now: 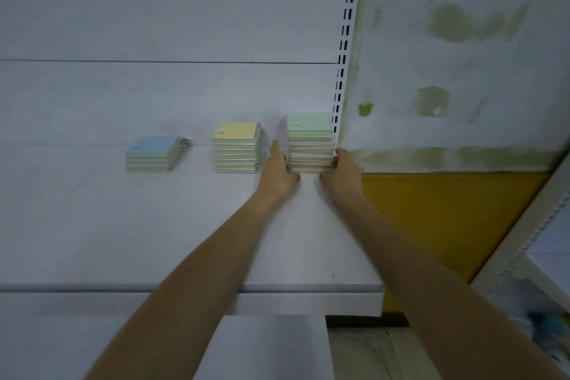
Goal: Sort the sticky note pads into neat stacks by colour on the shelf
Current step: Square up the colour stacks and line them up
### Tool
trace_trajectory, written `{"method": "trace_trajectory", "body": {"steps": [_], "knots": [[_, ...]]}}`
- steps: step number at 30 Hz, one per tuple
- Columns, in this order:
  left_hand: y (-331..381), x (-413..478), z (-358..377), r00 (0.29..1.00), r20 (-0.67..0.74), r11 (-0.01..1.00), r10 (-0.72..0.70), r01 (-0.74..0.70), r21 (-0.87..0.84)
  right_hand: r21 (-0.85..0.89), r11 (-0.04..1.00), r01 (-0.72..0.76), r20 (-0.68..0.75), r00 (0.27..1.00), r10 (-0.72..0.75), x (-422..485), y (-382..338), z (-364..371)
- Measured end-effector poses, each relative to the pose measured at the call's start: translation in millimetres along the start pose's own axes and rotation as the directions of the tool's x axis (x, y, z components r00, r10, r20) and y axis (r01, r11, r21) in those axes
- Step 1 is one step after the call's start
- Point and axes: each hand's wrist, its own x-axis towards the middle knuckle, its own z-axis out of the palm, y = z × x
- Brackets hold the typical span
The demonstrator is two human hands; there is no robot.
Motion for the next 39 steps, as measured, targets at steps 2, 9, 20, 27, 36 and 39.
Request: {"method": "trace_trajectory", "body": {"steps": [2, 9, 20, 27, 36, 39], "knots": [[-0.3, 0.4, 1.7, 1.0, -0.017, 1.0, 0.023, -0.023, 0.003, -0.029, 0.999, 0.017, -0.001, 1.0, -0.017, -1.1, 1.2, -1.1], [-1.8, 3.1, 3.6, 0.997, -0.041, 0.997, 0.065, -0.066, -0.034, -0.044, 0.998, 0.033, 0.012, 0.999, -0.033, 6.4, 3.4, -10.6], [-4.0, 7.8, 7.1, 0.989, -0.147, 0.999, 0.031, -0.027, 0.028, -0.178, 0.981, 0.073, -0.055, 0.995, -0.084, 0.3, -1.3, -4.6], [-4.8, 5.6, 7.0, 0.975, -0.198, 0.994, 0.101, -0.094, 0.047, -0.121, 0.987, 0.107, -0.086, 0.989, -0.118, -1.6, -1.4, -2.8], [-11.8, 10.7, 10.7, 0.969, -0.16, 0.972, 0.188, -0.161, 0.169, -0.085, 0.987, 0.138, -0.108, 0.983, -0.147, 1.2, 2.1, -2.1], [-9.0, 9.2, 12.0, 0.96, -0.199, 0.977, 0.197, -0.175, 0.124, -0.084, 0.985, 0.148, -0.116, 0.981, -0.157, 1.6, 3.3, -3.0]]}}
